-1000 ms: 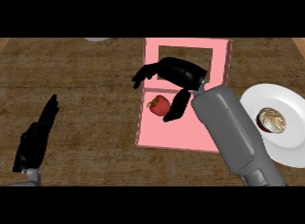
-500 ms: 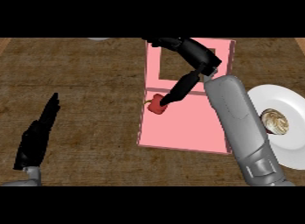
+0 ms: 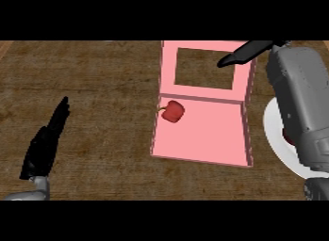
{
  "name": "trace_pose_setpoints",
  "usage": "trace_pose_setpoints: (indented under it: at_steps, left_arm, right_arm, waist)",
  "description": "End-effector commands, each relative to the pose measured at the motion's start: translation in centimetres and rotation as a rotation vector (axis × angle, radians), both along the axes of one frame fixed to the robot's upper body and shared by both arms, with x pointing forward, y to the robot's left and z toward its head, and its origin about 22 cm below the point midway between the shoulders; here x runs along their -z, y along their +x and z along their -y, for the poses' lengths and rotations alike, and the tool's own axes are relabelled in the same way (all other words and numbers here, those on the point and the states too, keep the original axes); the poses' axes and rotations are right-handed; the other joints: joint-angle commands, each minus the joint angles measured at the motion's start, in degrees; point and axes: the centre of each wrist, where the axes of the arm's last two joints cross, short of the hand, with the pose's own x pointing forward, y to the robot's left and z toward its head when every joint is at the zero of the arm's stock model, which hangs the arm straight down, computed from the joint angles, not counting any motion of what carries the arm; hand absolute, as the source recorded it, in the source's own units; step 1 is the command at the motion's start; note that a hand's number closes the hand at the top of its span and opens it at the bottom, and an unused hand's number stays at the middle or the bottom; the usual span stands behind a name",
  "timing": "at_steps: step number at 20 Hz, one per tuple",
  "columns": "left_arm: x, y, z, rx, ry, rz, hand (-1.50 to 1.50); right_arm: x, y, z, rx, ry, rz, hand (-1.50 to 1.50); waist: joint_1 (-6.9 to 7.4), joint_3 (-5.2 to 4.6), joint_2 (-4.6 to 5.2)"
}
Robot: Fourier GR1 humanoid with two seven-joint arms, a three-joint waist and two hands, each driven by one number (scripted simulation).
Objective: Pick the bell pepper from the plate and place it in the cardboard box
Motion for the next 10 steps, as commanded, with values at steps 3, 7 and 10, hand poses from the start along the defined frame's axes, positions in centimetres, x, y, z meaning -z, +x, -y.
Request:
trace_pose_setpoints:
  at_steps: [3,7,10]
  left_arm:
    - [-1.1,0.5,-1.1,0.007,0.019,0.020,0.00]
    - [-1.5,0.3,-0.6,0.045,-0.009,0.032,0.00]
    - [-0.8,0.8,0.2,0.058,-0.003,0.020,0.00]
  right_arm:
    - [-1.7,0.0,9.9,0.129,0.101,-0.002,-1.50]
    - [-2.7,-0.8,13.9,0.123,0.081,-0.008,-1.50]
    - [-3.7,-1.8,16.7,0.105,0.059,0.018,-1.50]
  waist:
    - [1.66,0.10,0.92]
    - [2.66,0.14,1.10]
    - [3.32,0.22,1.90]
